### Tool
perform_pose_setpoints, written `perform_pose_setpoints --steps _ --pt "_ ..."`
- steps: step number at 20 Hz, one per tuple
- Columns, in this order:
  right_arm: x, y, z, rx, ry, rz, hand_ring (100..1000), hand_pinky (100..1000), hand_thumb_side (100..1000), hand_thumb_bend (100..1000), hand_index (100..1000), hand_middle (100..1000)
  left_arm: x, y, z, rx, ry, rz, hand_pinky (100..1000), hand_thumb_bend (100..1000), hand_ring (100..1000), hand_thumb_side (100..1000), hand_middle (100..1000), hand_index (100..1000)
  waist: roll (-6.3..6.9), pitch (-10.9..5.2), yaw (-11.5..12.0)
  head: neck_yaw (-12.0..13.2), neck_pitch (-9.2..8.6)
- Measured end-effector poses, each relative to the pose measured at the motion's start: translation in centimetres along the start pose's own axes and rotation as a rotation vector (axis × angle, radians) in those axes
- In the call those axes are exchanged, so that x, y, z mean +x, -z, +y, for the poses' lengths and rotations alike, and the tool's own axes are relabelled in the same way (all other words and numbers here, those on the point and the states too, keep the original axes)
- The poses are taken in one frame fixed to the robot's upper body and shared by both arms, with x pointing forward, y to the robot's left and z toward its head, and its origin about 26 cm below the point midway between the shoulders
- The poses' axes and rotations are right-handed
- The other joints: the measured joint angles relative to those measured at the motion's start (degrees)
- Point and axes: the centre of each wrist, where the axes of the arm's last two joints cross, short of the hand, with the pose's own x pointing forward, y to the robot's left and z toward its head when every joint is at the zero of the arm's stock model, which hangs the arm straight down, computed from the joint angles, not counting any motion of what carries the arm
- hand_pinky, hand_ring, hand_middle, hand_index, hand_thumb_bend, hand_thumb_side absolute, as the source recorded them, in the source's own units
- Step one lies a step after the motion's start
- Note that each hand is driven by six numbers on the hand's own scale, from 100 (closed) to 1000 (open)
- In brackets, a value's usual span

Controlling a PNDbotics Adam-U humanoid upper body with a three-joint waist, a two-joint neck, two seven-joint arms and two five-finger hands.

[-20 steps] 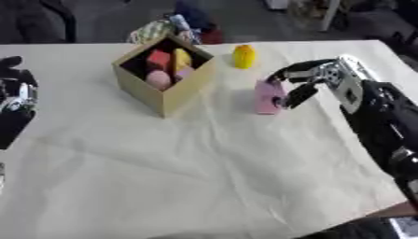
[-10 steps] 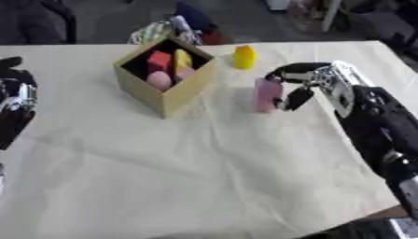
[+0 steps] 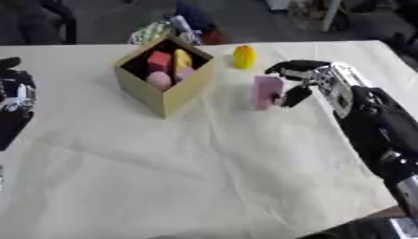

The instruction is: Pick up objects on the table and place them in the box.

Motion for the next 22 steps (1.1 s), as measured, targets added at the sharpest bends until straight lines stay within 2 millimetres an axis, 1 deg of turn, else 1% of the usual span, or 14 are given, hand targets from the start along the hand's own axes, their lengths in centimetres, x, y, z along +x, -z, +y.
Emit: perform_pose_setpoints --steps 3,4,8,9,12,13,14,15,16,17,18,19,21,22 --pt "0.04 0.01 0.00 0.042 0.006 -0.015 986 916 672 100 1000 1000 0.00 0.00 0.00 -0.001 0.000 0.000 645 105 589 540 589 821 0.00 0.00 -0.03 -0.01 0.00" --pt "0.08 0.03 0.01 0.061 0.007 -0.022 991 919 700 100 1000 1000 0.00 0.00 0.00 -0.001 0.000 0.000 645 105 589 540 589 822 0.00 0.00 -0.06 -0.01 0.00" --pt "0.21 0.02 -0.13 0.108 0.003 -0.032 1000 926 680 100 1000 1000 0.00 0.00 0.00 -0.002 0.001 0.000 645 103 593 542 589 822 0.00 0.00 -0.13 -0.06 0.00" --pt "0.21 0.01 -0.14 0.110 0.002 -0.032 1000 930 656 100 1000 1000 0.00 0.00 0.00 -0.003 0.001 -0.001 645 103 602 541 589 822 0.00 0.00 -0.13 -0.08 0.00" --pt "0.22 0.01 -0.13 0.113 -0.010 -0.025 1000 928 654 100 1000 1000 0.00 0.00 0.00 -0.005 0.001 -0.001 645 102 603 543 596 822 0.12 0.00 -0.13 -0.10 0.00" --pt "0.23 0.02 -0.12 0.112 -0.017 -0.023 1000 920 629 100 1000 1000 0.00 0.00 0.00 -0.005 0.001 -0.001 645 102 603 542 597 822 0.16 0.00 -0.13 -0.11 0.00" --pt "0.24 0.04 -0.09 0.113 -0.023 -0.020 975 907 605 100 1000 1000 0.00 0.00 0.00 -0.006 0.001 -0.001 645 102 603 543 598 822 0.16 0.00 -0.13 -0.11 0.00" --pt "0.29 0.08 -0.05 0.112 -0.029 -0.019 931 887 536 100 1000 952 0.00 0.00 0.00 -0.006 0.001 -0.001 644 101 604 544 598 822 0.16 0.00 -0.13 -0.11 0.00" --pt "0.38 0.14 0.04 0.111 -0.033 -0.021 901 875 484 100 1000 880 0.00 0.00 0.00 -0.007 0.001 -0.002 644 100 603 544 598 822 0.16 0.00 -0.14 -0.11 0.00" --pt "0.46 0.21 0.15 0.104 -0.034 -0.025 861 856 384 100 1000 783 0.00 0.00 0.00 -0.008 0.001 -0.002 644 100 604 543 598 822 0.16 0.00 -0.16 -0.11 0.00" --pt "0.49 0.23 0.19 0.091 -0.035 -0.029 828 841 253 100 1000 696 0.00 0.00 0.00 -0.008 0.001 -0.002 644 100 604 543 598 822 0.16 0.00 -0.18 -0.12 0.00" --pt "0.50 0.25 0.28 0.074 -0.035 -0.032 798 824 240 100 1000 615 0.00 0.00 0.00 -0.008 0.001 -0.002 644 100 604 543 598 822 0.16 0.00 -0.19 -0.13 0.00" --pt "0.51 0.30 0.63 0.030 -0.031 -0.039 745 797 226 100 990 508 0.00 0.00 0.00 -0.008 0.001 -0.002 644 100 604 543 598 821 0.18 0.00 -0.19 -0.15 0.00" --pt "0.63 0.36 0.67 0.000 -0.027 -0.044 740 795 224 100 987 500 0.00 0.00 0.00 -0.008 0.001 -0.002 644 100 604 544 598 821 0.21 0.00 -0.20 -0.18 0.00"
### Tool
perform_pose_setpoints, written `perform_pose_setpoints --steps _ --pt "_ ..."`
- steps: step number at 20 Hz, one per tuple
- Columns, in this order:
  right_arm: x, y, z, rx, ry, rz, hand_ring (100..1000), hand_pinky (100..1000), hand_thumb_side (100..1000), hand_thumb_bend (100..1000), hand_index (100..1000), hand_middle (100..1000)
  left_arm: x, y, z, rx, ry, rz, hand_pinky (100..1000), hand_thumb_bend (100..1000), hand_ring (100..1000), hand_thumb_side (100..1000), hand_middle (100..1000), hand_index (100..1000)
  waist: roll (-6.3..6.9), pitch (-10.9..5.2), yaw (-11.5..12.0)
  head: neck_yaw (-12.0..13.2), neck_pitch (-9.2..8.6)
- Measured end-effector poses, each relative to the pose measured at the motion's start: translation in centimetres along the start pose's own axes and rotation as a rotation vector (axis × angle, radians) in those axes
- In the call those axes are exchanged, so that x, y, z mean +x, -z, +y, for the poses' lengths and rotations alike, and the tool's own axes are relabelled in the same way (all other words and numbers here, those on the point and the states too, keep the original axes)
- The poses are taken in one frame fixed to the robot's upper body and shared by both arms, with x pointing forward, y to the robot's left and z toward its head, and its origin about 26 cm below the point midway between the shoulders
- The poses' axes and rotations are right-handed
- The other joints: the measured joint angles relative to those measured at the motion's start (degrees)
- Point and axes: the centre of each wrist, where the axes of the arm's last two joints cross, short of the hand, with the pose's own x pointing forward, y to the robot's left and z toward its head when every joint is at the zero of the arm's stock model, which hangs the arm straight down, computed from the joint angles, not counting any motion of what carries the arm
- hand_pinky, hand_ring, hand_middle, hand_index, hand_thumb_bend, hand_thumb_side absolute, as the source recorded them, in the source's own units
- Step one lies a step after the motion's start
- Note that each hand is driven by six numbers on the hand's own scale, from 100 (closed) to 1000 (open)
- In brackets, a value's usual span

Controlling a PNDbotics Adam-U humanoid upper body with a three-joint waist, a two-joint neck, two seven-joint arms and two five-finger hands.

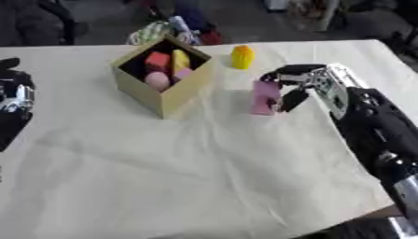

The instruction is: Pick up objects on the table and place them in the box.

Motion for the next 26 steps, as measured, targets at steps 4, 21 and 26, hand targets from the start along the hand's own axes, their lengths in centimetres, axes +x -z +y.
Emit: perform_pose_setpoints --steps 4,21,26 --pt "0.4 0.0 -0.4 -0.138 0.024 -0.025 698 788 178 100 972 449 0.0 0.0 0.0 0.000 0.000 0.000 644 100 604 543 598 821 0.09 0.00 0.00 -0.13 0.00" --pt "6.9 1.7 -8.3 -0.383 0.105 -0.036 694 798 161 100 986 496 1.3 1.0 -1.1 -0.038 -0.039 -0.058 642 102 604 539 597 820 0.38 0.18 7.13 -3.11 -0.05" --pt "8.6 3.1 -7.4 -0.417 0.116 0.018 739 811 159 100 1000 662 1.6 1.3 -1.4 -0.054 -0.049 -0.074 642 103 604 539 597 820 0.69 0.48 9.20 -4.47 -0.47"
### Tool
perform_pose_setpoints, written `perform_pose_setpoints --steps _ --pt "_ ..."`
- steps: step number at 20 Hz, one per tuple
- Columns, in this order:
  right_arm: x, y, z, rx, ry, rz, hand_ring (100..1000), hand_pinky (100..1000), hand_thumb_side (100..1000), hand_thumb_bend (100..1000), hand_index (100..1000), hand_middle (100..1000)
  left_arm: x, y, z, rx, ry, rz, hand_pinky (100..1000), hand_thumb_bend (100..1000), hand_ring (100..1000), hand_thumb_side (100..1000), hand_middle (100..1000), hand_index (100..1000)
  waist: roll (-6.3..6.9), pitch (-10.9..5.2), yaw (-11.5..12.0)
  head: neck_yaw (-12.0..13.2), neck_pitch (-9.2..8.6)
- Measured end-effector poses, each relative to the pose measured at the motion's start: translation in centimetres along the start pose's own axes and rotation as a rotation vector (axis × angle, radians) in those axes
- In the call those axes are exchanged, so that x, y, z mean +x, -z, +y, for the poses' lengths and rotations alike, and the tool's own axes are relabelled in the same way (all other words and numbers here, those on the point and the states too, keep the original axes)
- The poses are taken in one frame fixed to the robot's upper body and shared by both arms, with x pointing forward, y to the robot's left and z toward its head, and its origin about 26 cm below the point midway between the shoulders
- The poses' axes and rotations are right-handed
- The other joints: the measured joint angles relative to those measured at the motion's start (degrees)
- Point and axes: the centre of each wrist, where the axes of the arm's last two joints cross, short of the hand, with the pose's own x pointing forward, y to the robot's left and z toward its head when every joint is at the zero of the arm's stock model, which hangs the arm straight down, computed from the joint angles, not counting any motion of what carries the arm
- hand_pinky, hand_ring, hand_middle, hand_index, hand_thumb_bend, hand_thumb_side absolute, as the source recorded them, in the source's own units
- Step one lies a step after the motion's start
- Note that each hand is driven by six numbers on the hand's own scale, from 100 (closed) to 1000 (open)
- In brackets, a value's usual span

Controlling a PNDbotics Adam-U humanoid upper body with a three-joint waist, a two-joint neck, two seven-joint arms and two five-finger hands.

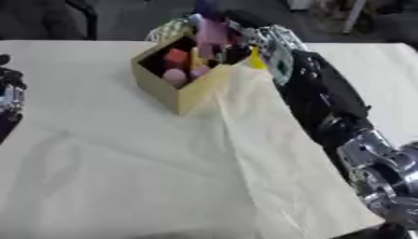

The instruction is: Pick up objects on the table and place them in the box.

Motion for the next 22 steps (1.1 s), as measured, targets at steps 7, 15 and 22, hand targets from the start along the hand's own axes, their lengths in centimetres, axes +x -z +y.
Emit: perform_pose_setpoints --steps 7,15,22 --pt "3.9 0.8 1.7 0.091 -0.091 -0.086 889 872 424 100 1000 1000 0.1 0.0 -0.3 -0.013 -0.008 -0.003 643 102 604 540 597 821 0.15 0.00 0.28 -1.17 0.00" --pt "5.2 0.8 0.3 0.167 -0.198 -0.173 946 917 273 100 1000 1000 0.0 -0.1 -0.3 -0.014 -0.010 0.001 642 102 604 542 596 821 0.15 0.00 -1.09 -1.02 0.00" --pt "2.3 -0.2 -3.9 0.121 -0.205 -0.171 931 924 146 100 1000 1000 -0.2 -0.3 -0.2 -0.008 -0.006 0.010 642 101 604 544 595 821 0.15 0.00 -1.56 -0.72 0.00"
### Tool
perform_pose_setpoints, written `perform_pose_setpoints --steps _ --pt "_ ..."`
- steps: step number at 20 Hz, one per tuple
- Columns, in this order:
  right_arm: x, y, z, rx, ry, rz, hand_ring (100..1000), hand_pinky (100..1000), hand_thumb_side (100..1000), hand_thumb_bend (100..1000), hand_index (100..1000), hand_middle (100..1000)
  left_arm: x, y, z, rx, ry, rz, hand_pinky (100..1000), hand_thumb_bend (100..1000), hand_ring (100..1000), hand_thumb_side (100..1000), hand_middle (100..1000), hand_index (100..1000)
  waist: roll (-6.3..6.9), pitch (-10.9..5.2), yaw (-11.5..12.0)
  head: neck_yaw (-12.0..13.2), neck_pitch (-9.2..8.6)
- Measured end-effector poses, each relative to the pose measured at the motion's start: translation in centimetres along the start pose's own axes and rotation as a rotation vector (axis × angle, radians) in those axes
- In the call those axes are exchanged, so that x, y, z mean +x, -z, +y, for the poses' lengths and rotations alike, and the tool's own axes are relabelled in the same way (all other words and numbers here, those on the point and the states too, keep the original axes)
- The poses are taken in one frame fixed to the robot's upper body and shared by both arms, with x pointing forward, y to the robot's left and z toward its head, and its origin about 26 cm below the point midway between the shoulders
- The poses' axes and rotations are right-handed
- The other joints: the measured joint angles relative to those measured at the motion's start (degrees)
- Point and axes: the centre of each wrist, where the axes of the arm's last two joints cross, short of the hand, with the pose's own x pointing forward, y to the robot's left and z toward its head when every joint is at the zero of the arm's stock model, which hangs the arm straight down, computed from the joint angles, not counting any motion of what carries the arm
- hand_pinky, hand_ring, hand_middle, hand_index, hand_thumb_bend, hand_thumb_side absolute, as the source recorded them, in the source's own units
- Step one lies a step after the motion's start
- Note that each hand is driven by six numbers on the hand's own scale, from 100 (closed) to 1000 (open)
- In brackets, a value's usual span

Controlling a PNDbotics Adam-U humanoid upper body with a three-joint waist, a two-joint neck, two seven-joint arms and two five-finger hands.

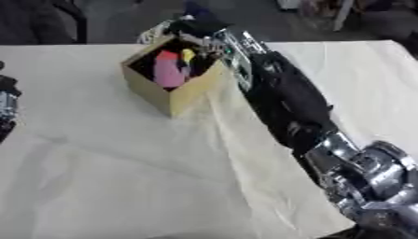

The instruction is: Pick up objects on the table and place them in the box.

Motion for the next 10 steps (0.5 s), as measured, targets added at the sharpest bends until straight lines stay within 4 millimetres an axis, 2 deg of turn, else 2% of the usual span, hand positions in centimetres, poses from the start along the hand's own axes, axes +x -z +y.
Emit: perform_pose_setpoints --steps 4,10 --pt "-4.1 -1.6 -0.1 -0.043 0.111 0.165 907 919 121 100 1000 1000 0.0 0.1 0.1 0.005 0.001 0.000 642 102 604 543 595 821 0.00 0.39 0.63 0.06 -0.08" --pt "-9.2 -3.6 2.5 -0.127 0.276 0.447 884 905 138 100 1000 1000 0.3 0.3 0.1 0.008 0.000 -0.011 642 104 604 540 594 820 0.00 1.30 2.99 -0.49 -1.25"
